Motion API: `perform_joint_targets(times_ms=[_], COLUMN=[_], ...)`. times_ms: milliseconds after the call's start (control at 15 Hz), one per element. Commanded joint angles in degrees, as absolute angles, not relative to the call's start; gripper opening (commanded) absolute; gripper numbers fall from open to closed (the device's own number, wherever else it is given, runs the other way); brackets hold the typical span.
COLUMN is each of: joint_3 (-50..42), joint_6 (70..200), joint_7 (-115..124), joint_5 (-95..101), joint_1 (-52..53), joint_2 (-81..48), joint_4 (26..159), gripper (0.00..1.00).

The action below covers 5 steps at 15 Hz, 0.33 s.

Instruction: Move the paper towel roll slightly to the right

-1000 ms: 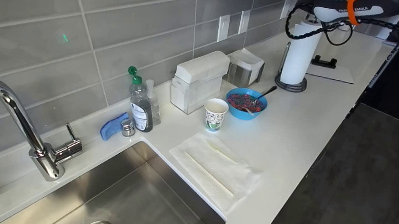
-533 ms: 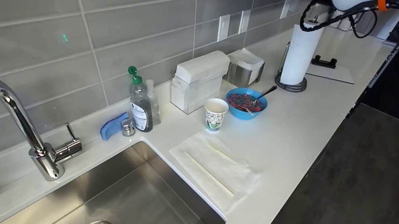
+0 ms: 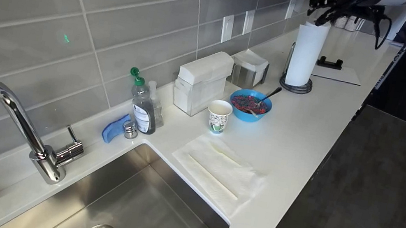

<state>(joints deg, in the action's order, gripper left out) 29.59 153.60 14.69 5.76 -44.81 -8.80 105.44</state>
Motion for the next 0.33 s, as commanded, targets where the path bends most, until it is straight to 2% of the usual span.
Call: perform_joint_targets(times_ms=[0,67,133,267], joint_3=[43.41,45.80,30.02,33.41], joint_6=[151.63,150.12,152.39,151.48], joint_7=[-0.98,-5.30,0.29,-3.52], joint_5=[-9.94,-14.36,-9.69,-13.29], joint_1=[-55.50,-56.73,-42.00,-43.86], joint_2=[-2.61,-1.66,-4.24,-2.86], joint_4=[114.08,114.84,111.38,113.16], gripper=[1.00,1.00,1.00,1.00])
